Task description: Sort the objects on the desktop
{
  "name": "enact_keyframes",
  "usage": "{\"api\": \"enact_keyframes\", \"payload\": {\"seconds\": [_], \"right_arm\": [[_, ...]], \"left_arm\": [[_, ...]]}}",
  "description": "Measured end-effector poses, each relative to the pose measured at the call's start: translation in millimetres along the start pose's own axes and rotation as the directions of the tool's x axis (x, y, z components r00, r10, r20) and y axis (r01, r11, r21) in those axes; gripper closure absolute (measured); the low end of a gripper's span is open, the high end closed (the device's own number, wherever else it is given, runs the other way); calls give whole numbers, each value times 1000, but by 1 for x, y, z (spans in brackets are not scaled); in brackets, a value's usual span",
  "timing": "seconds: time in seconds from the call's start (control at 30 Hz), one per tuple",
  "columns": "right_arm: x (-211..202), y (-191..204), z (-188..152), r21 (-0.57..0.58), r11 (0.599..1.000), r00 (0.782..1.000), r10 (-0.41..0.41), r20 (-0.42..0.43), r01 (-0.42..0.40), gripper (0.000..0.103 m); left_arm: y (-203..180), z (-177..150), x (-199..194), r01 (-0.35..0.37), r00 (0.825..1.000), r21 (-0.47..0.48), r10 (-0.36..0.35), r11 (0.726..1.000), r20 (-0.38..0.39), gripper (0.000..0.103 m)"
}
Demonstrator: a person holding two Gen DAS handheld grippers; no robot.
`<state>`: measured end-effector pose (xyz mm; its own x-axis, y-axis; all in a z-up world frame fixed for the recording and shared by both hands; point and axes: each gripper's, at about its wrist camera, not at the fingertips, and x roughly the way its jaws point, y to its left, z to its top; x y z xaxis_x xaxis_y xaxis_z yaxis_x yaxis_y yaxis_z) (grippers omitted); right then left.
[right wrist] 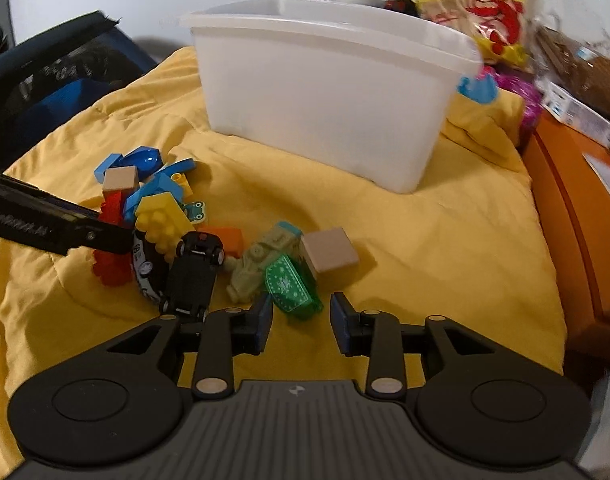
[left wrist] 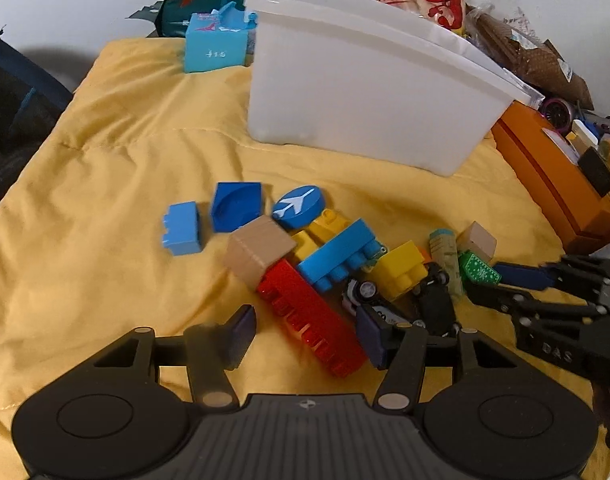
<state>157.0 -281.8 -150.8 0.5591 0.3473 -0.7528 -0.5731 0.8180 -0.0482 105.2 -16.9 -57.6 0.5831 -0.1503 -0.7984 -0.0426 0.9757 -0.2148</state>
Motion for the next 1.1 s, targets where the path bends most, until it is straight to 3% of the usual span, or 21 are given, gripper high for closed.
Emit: {"api": "enact_keyframes", "payload": {"seconds": [0.1, 0.23, 0.33, 0.57, 0.6, 0.7, 0.87, 0.97, 1.0, 1.03, 1.1], "right_arm": [[7, 2, 4, -10, 1000, 1000, 25, -9, -25, 67], [9, 2, 5, 8, 997, 997, 74, -26, -74, 80], [3, -2, 0, 36, 995, 995, 92, -36, -91, 80], [-16, -15, -29, 136, 985, 991, 113, -76, -102, 81], [-17, -15, -31, 144, 985, 991, 109, -72, -98, 78], [-19, -15, -27, 175, 982, 996, 81, -49, -71, 54], [-16, -4, -11, 160, 986, 999, 36, 5, -37, 51], [-7, 0, -8, 145, 989, 1000, 24, -2, -23, 54], [-3, 0, -7, 142, 990, 1000, 26, -9, -25, 58], [-1, 1, -7, 139, 990, 1000, 27, -16, -25, 69], [4, 1, -8, 141, 989, 999, 40, -37, -34, 77]], "left_arm": [[0, 2, 0, -9, 1000, 1, 9, 1000, 0, 43], [-6, 5, -2, -29, 999, 67, 30, 997, -14, 43], [-1, -2, -2, -45, 996, 121, 55, 992, -75, 44], [12, 2, 1, -32, 996, 8, 32, 999, -79, 43], [10, 4, 3, -29, 997, -12, 28, 1000, -77, 43], [3, 8, 4, -11, 998, -28, 9, 1000, -68, 43], [-2, 10, -3, -20, 999, -5, 20, 1000, -34, 43], [3, 10, -1, -34, 999, -24, 33, 999, -33, 43], [4, 11, 1, -36, 999, -31, 34, 999, -35, 43], [4, 12, 3, -32, 999, -41, 31, 999, -35, 43], [2, 14, 8, -24, 999, -55, 23, 998, -28, 43]]}}
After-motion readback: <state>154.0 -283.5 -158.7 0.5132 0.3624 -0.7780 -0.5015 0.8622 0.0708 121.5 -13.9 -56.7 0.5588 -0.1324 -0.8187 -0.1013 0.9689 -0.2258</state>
